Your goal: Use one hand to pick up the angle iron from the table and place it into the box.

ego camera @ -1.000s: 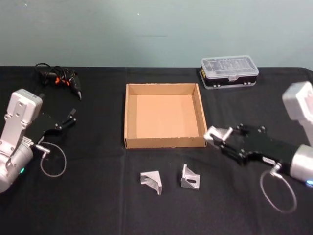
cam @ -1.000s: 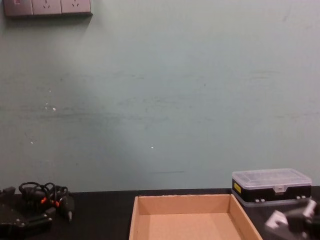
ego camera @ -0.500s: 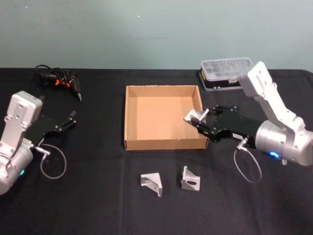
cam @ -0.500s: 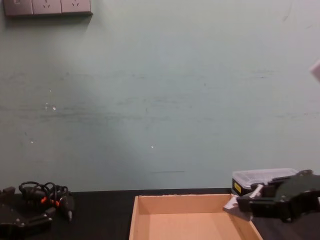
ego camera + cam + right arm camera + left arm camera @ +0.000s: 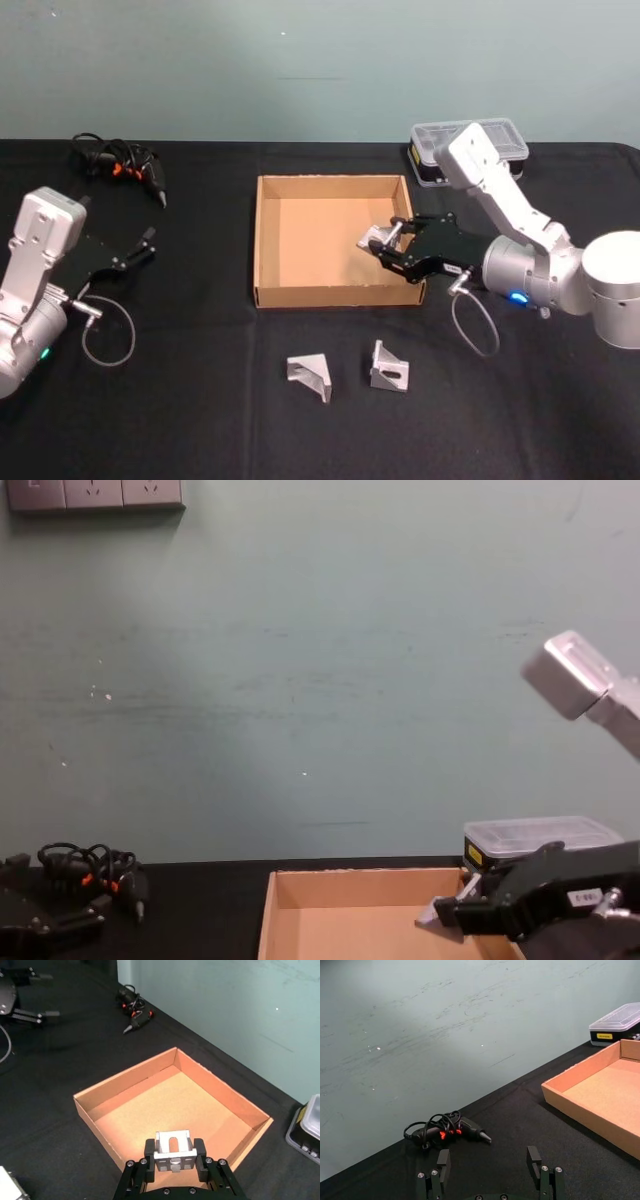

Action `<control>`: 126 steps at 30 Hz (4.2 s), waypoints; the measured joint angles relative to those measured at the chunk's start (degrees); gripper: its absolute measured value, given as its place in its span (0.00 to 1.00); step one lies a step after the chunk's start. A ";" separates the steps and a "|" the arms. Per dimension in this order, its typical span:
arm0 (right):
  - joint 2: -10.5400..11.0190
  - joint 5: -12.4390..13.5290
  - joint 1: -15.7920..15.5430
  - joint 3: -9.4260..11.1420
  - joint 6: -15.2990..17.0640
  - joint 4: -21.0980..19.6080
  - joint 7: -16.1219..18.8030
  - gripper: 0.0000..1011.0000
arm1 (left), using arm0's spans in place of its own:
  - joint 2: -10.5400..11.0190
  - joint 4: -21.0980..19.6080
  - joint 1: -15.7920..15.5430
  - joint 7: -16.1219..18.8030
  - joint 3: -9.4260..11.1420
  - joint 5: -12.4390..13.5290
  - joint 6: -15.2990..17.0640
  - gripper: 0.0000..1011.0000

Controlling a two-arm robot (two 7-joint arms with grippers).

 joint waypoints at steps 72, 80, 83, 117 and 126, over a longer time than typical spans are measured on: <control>9.21 3.46 -13.58 7.99 -5.02 -13.64 5.80 0.99 | 0.00 0.00 0.00 0.00 0.00 0.00 0.00 0.99; 13.28 5.18 -16.02 6.77 -5.89 -16.47 8.50 0.99 | 0.00 0.00 0.00 0.00 0.00 0.00 0.00 0.99; 14.23 5.46 -16.37 6.03 -6.16 -16.72 9.16 0.99 | 0.00 0.00 0.00 0.00 0.00 0.00 0.00 0.99; 10.10 3.22 -11.02 -2.61 -7.46 -7.83 9.93 0.99 | 0.00 0.00 0.00 0.00 0.00 0.00 0.00 0.99; 8.78 2.77 -9.53 -3.54 -7.57 -6.17 9.96 0.99 | 0.00 0.00 0.00 0.00 0.00 0.00 0.00 0.99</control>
